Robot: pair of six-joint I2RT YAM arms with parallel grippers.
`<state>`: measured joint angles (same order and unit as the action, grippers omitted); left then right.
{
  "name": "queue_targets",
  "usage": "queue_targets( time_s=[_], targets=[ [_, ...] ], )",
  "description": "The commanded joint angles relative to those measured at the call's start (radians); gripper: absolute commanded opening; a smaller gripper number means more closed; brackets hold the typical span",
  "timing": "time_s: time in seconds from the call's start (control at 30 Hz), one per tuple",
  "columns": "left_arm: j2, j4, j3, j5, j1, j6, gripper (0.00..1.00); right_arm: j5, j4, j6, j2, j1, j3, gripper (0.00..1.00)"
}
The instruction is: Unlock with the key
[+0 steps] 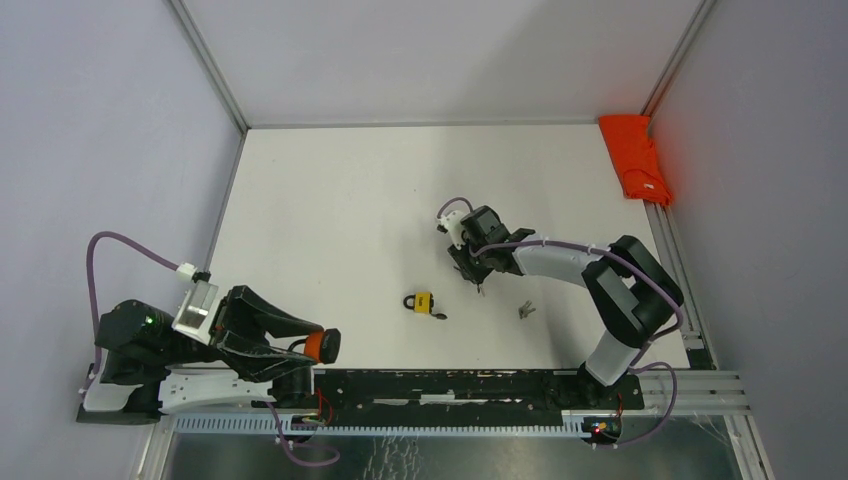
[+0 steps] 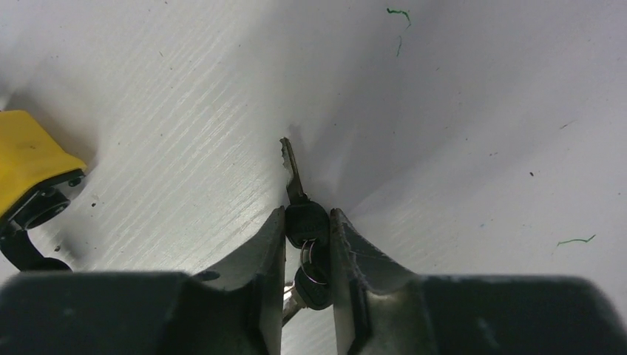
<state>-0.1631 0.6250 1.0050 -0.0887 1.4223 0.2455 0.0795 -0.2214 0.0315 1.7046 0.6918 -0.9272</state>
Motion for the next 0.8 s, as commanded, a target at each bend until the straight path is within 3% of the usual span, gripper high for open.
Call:
queue_targets(
  time_s=[0.0,0.07,0.13,0.77],
  targets=[
    [-0.019,-0.089,0.028,-0.022,0.004,-0.046,0.02,-0.022,-0.086,-0.012,0.030,-0.003,0.057,0.20],
    [-0.019,-0.088,0.029,-0.022,0.005,-0.045,0.02,-0.029,-0.091,-0.012,0.035,-0.003,0.058,0.06],
    [-0.018,-0.087,0.027,-0.022,0.005,-0.045,0.02,-0.037,-0.092,-0.014,0.032,-0.003,0.059,0.00],
    [-0.001,-0.083,0.022,-0.010,0.005,-0.050,0.02,-0.062,-0.098,-0.019,-0.073,0.001,0.033,0.00]
  ],
)
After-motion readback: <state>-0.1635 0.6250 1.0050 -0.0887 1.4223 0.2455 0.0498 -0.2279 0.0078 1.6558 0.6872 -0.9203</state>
